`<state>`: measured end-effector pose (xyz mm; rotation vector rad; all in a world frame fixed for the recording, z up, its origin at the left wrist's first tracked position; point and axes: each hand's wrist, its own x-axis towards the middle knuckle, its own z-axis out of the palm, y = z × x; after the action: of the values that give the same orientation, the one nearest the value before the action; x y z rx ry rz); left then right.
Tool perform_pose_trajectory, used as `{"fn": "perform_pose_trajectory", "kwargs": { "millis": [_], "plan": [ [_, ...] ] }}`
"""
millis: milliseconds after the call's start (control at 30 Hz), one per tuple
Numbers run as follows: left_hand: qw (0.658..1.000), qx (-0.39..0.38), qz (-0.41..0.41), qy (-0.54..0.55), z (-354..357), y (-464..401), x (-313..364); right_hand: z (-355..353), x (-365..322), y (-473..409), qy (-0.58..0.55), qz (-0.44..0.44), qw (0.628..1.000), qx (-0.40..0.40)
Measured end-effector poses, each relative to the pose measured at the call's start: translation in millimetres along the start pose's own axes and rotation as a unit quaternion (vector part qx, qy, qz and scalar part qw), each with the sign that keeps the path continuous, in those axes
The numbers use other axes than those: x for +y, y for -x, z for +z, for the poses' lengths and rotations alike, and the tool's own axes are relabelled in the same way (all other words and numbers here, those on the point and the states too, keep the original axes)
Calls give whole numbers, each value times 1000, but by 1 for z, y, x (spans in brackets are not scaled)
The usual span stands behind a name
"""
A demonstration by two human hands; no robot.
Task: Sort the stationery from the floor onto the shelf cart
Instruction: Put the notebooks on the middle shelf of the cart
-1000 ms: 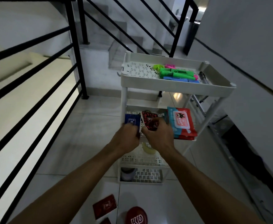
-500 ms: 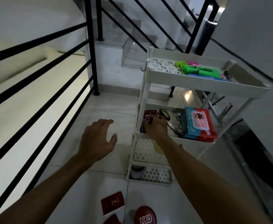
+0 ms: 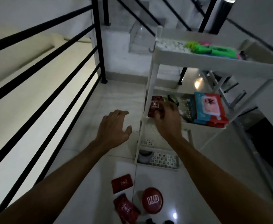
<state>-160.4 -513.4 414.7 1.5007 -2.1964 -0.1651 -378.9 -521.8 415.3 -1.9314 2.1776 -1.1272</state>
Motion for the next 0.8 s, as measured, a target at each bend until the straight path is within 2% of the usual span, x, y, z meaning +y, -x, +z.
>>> {"fn": "perform_pose_trajectory", "kwargs": {
  "millis": [67, 233, 333, 533, 700, 800],
  "plan": [
    [999, -29, 1, -17, 13, 13, -8, 5, 9, 31, -6, -62, 996, 57],
    [990, -125, -8, -61, 63, 68, -34, 36, 37, 109, 2, -121, 992, 34],
    [978, -192, -28, -72, 97, 100, -49, 59, 50, 149, -9, -101, 994, -41],
    [941, -316, -75, -91, 183, 158, -86, 131, 71, 258, -84, 30, 978, -190],
    [927, -348, -100, -99, 251, 182, -122, 199, 81, 336, -58, 99, 940, -320],
    [919, -366, -115, -89, 286, 194, -136, 227, 101, 364, -12, 122, 902, -414]
  ]
}}
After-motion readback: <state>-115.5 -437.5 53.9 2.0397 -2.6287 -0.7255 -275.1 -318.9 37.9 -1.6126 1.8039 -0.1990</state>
